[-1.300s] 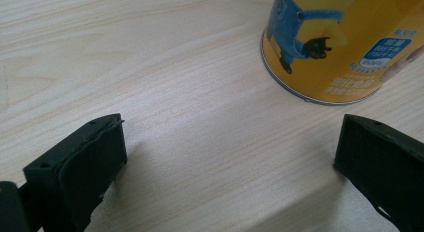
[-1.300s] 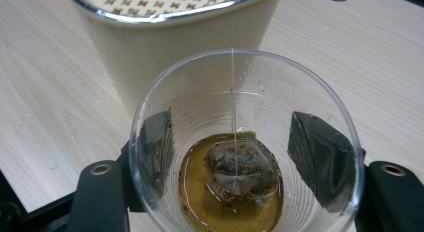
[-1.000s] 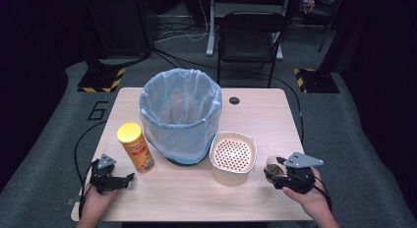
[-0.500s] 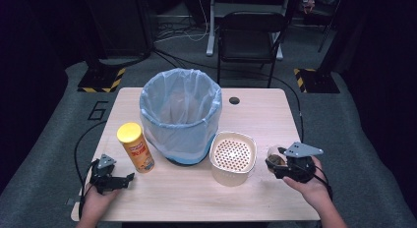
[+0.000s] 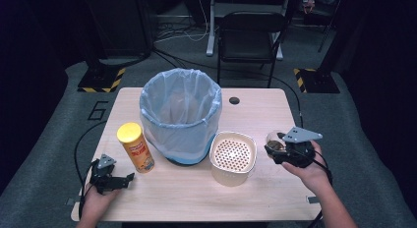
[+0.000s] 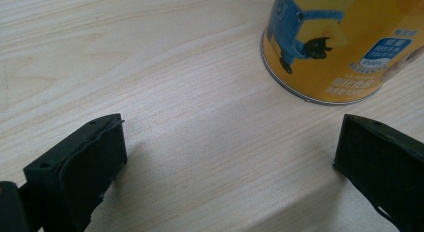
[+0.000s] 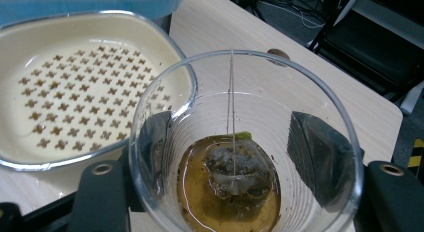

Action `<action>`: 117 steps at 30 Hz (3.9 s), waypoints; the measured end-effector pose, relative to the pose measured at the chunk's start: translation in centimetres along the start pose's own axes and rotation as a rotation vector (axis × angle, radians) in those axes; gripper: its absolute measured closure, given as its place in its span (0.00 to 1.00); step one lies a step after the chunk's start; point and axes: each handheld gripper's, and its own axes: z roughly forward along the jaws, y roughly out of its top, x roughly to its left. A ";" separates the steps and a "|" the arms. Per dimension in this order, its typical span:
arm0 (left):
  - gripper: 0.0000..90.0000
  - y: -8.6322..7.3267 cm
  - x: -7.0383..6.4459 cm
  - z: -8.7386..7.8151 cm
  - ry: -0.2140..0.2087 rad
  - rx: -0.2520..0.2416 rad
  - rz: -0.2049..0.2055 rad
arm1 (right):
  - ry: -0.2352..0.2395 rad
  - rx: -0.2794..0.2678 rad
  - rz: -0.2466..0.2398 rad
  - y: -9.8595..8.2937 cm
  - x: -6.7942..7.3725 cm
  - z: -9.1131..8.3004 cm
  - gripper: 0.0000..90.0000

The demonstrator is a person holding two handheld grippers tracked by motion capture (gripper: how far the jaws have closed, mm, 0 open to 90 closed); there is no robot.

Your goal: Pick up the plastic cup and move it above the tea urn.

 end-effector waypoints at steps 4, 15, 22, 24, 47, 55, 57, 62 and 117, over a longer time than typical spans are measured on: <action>0.00 0.0 0.0 0.0 0.000 0.000 0.000 | 0.003 -0.012 0.001 0.5 -0.3 0.2 0.39; 0.00 0.0 0.0 0.0 0.000 0.001 0.000 | -0.037 -0.015 -0.082 2.3 -1.0 1.4 0.39; 0.00 0.0 0.0 0.0 -0.001 0.001 -0.002 | -0.054 -0.023 -0.142 3.3 -1.0 2.2 0.39; 0.00 0.0 0.0 0.0 0.000 0.001 -0.001 | -0.055 -0.023 -0.154 3.4 -1.0 2.3 0.39; 0.00 0.0 0.0 0.0 -0.001 0.002 -0.001 | -0.129 -0.063 -0.404 5.3 1.1 3.5 0.39; 0.00 0.0 0.0 0.0 0.000 0.002 -0.001 | -0.132 -0.066 -0.452 5.4 1.7 3.8 0.39; 0.00 0.0 0.0 0.0 -0.001 0.002 -0.002 | -0.134 -0.071 -0.468 5.5 1.8 3.8 0.40; 0.00 0.0 0.0 0.0 0.000 0.002 -0.001 | -0.144 -0.073 -0.506 5.7 2.3 4.0 0.40; 0.00 0.0 0.0 0.0 0.000 0.002 -0.001 | -0.471 -0.149 -1.303 4.4 9.1 6.5 0.41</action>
